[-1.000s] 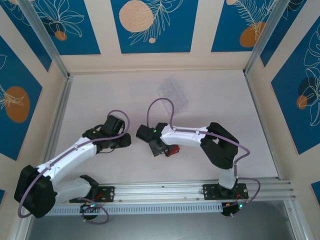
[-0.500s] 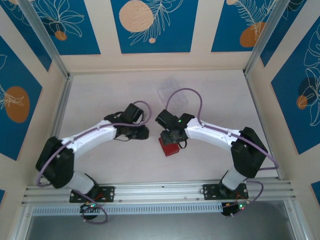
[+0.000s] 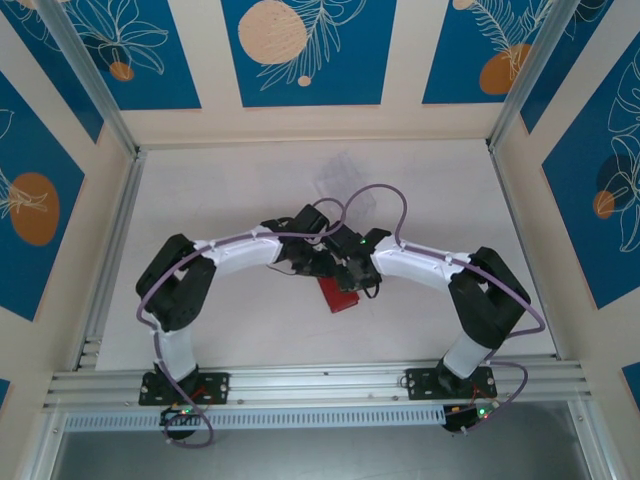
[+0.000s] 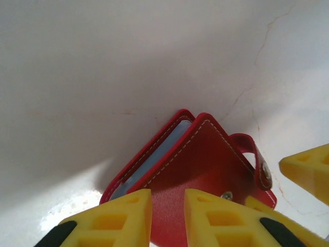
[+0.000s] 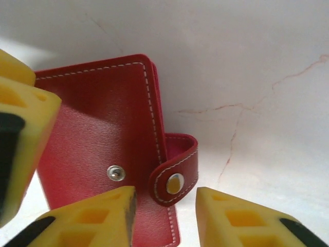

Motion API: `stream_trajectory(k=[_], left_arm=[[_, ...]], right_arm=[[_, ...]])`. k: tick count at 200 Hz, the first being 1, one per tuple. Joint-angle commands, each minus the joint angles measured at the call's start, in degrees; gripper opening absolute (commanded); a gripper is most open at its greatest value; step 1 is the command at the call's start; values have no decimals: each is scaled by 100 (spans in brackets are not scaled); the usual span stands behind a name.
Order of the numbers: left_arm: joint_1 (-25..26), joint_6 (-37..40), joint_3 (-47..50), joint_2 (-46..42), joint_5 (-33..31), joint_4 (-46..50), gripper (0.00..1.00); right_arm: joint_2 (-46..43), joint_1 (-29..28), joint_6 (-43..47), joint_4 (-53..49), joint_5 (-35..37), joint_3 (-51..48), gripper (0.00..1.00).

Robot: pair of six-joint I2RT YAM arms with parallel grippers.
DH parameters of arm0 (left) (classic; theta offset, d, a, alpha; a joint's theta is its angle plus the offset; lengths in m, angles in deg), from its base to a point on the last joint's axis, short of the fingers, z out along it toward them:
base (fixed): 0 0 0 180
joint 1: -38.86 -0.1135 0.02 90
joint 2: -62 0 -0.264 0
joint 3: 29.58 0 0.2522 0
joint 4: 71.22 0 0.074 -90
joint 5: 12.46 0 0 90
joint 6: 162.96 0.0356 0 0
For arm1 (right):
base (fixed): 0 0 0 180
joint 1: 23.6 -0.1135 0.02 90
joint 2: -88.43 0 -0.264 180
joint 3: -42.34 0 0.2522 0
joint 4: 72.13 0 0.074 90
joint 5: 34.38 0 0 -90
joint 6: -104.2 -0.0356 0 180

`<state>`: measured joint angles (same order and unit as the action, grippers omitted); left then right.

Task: Put the credit cards into the card holder
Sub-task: Close the button on the card holder.

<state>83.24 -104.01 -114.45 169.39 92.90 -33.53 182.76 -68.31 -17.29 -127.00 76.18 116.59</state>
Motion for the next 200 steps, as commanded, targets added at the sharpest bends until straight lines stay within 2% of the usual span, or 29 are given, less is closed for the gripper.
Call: stream_trajectory(k=[1,60,81,98,124,200], left_arm=[[87,7,-122,221,152,-19,22],[218,37,28,427,-66,7,22],[263,12,92,456,-120,-25,22],[306,-8,119,495,-124,-62,22],[356,-32,123,554,-138,-87,22],[373,-59,145,585,-165,-124,22]], right_arm=[[-26,58,37,20,-82,-84,32],[-168,248,125,-27,-98,-165,18],[-282,317,159,-20,-280,-203,18],[-398,410,195,-17,-477,-231,25],[-574,628,246,31,-730,-296,27],[-604,897,362,67,-1087,-336,21]])
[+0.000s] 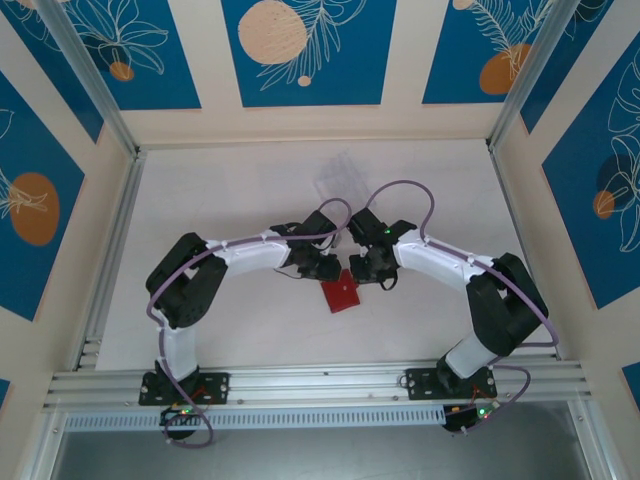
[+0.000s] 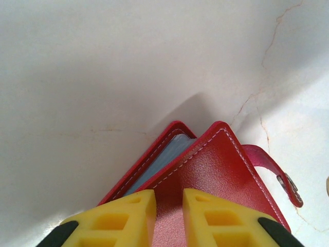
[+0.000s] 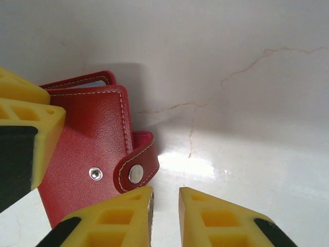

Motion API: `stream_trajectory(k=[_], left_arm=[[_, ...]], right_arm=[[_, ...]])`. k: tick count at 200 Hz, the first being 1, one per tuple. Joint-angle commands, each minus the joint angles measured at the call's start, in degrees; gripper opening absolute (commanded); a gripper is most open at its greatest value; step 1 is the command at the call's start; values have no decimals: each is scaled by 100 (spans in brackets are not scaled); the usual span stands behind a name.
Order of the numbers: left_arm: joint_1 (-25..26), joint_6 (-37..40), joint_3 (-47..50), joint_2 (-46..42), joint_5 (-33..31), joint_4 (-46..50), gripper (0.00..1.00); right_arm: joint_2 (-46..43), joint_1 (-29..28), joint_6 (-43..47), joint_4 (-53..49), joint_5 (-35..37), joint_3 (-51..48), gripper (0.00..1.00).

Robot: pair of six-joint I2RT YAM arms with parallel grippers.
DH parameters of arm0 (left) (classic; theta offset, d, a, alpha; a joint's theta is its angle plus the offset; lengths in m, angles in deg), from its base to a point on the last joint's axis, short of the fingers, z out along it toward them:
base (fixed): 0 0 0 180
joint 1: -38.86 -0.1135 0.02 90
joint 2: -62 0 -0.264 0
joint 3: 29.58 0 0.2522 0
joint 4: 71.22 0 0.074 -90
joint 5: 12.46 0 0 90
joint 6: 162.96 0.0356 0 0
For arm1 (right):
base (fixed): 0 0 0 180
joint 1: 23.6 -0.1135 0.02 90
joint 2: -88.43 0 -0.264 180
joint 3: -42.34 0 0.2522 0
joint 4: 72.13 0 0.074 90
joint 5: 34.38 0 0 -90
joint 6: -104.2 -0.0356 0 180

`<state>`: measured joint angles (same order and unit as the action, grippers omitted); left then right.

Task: Put the credit cards into the card holder
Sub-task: Close the button on the card holder.

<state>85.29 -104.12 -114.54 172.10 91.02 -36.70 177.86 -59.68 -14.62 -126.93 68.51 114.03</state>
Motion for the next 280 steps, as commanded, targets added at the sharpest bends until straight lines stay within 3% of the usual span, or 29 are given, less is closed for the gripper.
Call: stream_trajectory(k=[1,37,135,231,280], left_arm=[[170,-48,161,312,23,192,22],[173,-63,168,353,24,184,21],[182,-80,229,286,-1,175,21],[183,-88,249,281,-3,178,21],[190,-92,255,290,6,167,21]], right_arm=[[-116,36,96,61,-325,-80,21],[-299,-160,111,181,-383,-98,35],[327,-394,210,203,-54,254,37],[343,-394,219,92,212,289,20],[198,-306,262,94,-85,241,11]])
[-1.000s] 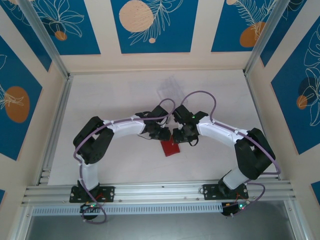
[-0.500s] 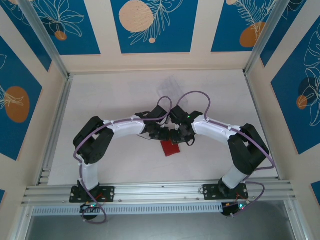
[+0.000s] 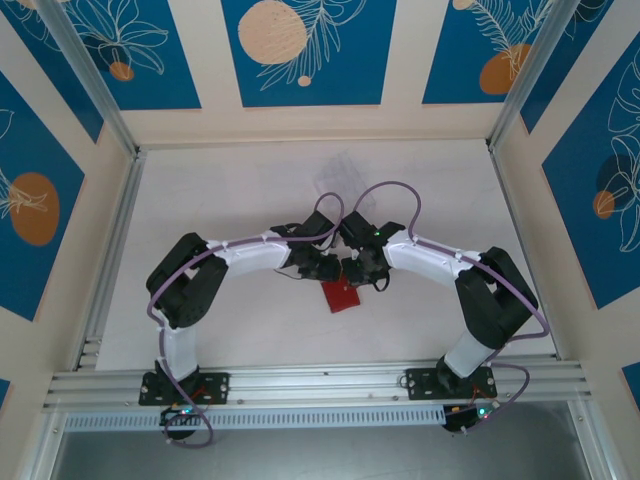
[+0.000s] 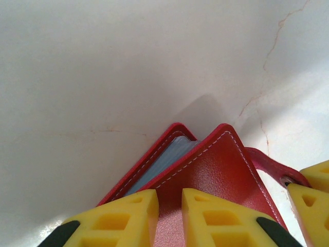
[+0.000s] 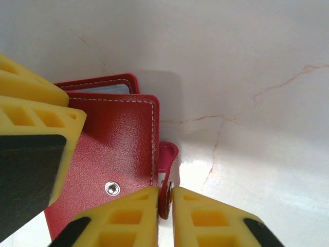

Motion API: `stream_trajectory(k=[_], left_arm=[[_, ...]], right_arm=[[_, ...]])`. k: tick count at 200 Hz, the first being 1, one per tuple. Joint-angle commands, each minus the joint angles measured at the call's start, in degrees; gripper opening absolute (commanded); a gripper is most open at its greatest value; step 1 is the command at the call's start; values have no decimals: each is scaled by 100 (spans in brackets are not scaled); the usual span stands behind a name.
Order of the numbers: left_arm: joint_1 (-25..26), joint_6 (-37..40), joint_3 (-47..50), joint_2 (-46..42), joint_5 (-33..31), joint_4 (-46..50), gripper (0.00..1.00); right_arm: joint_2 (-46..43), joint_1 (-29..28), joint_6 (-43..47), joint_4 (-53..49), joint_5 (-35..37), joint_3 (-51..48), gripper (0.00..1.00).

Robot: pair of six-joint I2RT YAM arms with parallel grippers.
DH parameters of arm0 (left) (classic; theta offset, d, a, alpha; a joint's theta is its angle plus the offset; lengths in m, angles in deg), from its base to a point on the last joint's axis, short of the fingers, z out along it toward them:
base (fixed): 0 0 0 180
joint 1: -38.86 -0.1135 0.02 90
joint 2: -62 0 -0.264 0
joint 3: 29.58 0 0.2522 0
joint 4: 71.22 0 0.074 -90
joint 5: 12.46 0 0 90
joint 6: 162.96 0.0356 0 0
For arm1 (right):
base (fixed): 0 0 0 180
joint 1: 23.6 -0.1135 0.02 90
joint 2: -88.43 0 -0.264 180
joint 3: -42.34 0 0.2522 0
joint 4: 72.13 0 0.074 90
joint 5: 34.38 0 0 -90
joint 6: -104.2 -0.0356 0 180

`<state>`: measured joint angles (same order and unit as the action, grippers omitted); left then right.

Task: Put the credit cards into the card holder
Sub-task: Close the button on the card holder.

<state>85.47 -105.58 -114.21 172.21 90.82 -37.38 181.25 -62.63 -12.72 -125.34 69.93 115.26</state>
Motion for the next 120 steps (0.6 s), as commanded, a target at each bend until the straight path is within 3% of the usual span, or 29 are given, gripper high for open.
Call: stream_trajectory(k=[1,37,74,120], left_arm=[[173,54,218,280,26,239,21],[182,45,229,286,27,227,21],[191,45,225,299,37,216,21],[191,56,228,295,43,219,21]], right_arm=[[-141,-10,72,-65,-235,116,10],[-235,118,105,54,-695,45,7],[-273,311,99,163,-1007,-42,19],[-211,352,125,130,-949,-27,16]])
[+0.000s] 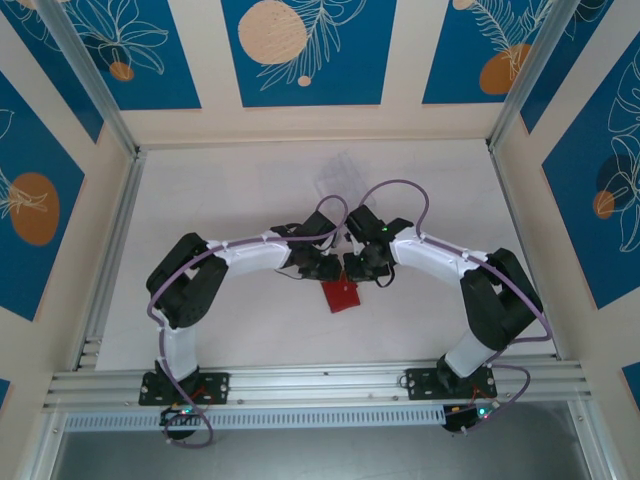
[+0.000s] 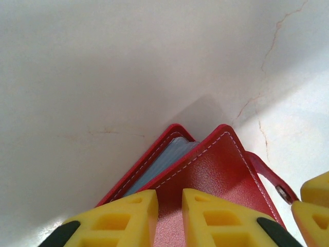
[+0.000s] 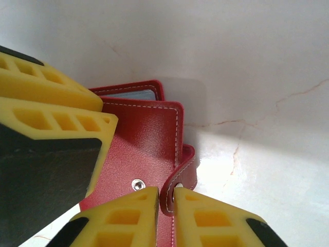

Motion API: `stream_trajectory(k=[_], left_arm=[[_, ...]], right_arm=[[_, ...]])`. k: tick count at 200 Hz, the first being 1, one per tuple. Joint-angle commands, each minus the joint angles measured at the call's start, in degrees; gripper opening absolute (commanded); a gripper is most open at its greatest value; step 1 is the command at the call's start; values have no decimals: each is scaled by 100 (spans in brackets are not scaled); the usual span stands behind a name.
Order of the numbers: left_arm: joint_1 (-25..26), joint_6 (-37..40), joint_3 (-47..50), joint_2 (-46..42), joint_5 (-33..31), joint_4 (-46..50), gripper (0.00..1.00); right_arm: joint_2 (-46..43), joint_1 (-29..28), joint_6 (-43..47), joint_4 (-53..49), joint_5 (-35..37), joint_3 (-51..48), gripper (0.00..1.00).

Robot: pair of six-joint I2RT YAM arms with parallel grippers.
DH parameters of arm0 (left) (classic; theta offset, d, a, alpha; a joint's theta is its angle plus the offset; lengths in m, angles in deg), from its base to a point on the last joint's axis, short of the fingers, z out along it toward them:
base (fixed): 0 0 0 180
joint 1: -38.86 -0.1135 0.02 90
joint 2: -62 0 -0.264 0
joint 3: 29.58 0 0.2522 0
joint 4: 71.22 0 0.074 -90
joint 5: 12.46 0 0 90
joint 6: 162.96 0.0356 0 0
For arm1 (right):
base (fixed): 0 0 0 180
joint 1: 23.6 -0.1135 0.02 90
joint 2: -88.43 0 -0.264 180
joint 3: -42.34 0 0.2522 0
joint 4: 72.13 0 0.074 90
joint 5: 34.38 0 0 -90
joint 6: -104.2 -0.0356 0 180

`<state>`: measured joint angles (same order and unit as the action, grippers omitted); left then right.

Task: Put the credit cards into the card holder
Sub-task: Close the button on the card holder.

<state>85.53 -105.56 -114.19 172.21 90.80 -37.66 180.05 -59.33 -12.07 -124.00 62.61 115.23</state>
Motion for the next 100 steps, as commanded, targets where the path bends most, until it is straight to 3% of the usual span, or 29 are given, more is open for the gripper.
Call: stream_trajectory(k=[1,100], left_arm=[[188,53,227,297,45,246,21],[197,43,195,308,53,253,21]], right_arm=[[-87,22,60,-3,-220,-25,16],[12,-64,130,-91,1,40,27]])
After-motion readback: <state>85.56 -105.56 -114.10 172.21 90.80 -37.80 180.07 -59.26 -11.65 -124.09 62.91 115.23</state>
